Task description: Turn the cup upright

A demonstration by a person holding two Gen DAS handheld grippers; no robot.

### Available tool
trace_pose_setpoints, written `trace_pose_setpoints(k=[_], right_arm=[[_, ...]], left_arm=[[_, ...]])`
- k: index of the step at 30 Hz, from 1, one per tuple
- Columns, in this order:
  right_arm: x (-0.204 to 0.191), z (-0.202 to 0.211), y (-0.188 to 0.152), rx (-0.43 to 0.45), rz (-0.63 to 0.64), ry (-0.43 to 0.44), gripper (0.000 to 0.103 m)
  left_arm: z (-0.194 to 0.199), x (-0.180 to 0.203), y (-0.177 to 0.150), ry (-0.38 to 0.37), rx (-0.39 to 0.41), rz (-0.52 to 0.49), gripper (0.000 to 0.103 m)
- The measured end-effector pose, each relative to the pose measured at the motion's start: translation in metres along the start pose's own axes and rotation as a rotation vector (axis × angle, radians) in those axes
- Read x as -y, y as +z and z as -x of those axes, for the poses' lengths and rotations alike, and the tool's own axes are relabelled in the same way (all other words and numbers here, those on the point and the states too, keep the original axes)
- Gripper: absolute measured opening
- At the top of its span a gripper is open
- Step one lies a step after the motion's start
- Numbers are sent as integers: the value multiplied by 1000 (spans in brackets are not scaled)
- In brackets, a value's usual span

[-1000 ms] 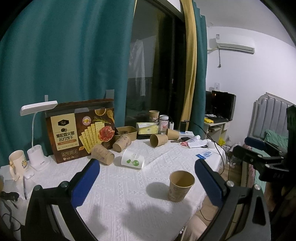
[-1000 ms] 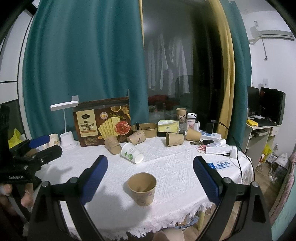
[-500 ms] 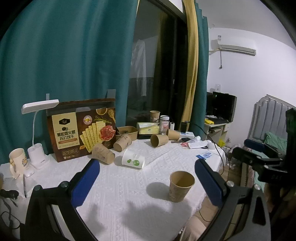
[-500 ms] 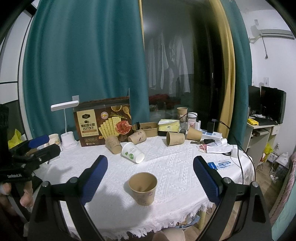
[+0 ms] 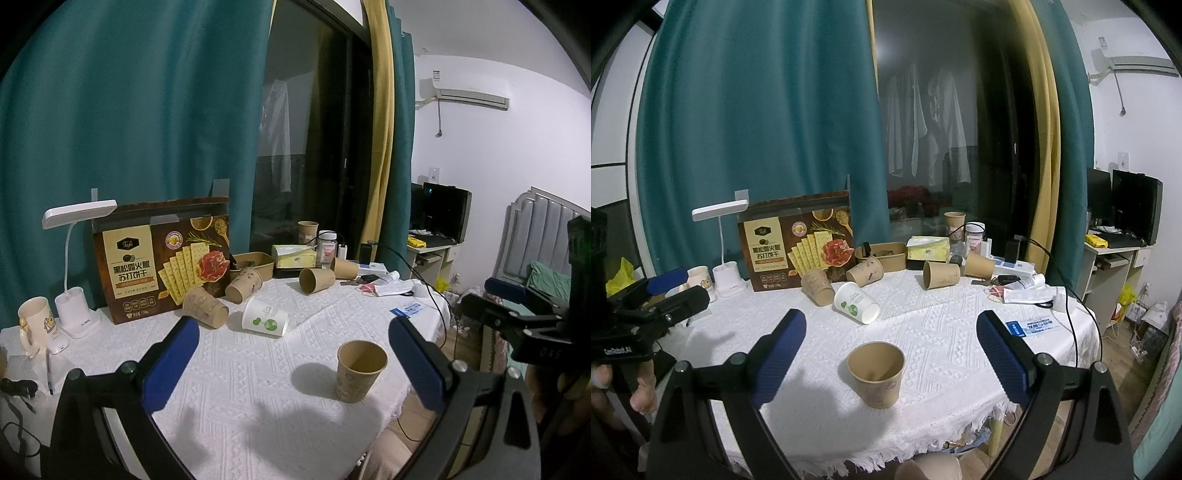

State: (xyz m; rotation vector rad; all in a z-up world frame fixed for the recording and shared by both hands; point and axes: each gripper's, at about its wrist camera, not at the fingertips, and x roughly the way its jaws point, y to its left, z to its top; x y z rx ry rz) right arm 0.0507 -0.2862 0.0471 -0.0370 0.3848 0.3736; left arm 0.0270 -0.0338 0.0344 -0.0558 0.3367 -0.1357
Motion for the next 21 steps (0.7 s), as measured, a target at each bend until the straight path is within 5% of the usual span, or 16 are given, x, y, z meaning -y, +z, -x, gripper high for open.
trace_pose_setpoints(k=[21], right_arm=[[-1,-2,-3,-4,7,12,92]], left_arm=[[2,4,0,-10,7,11,102]])
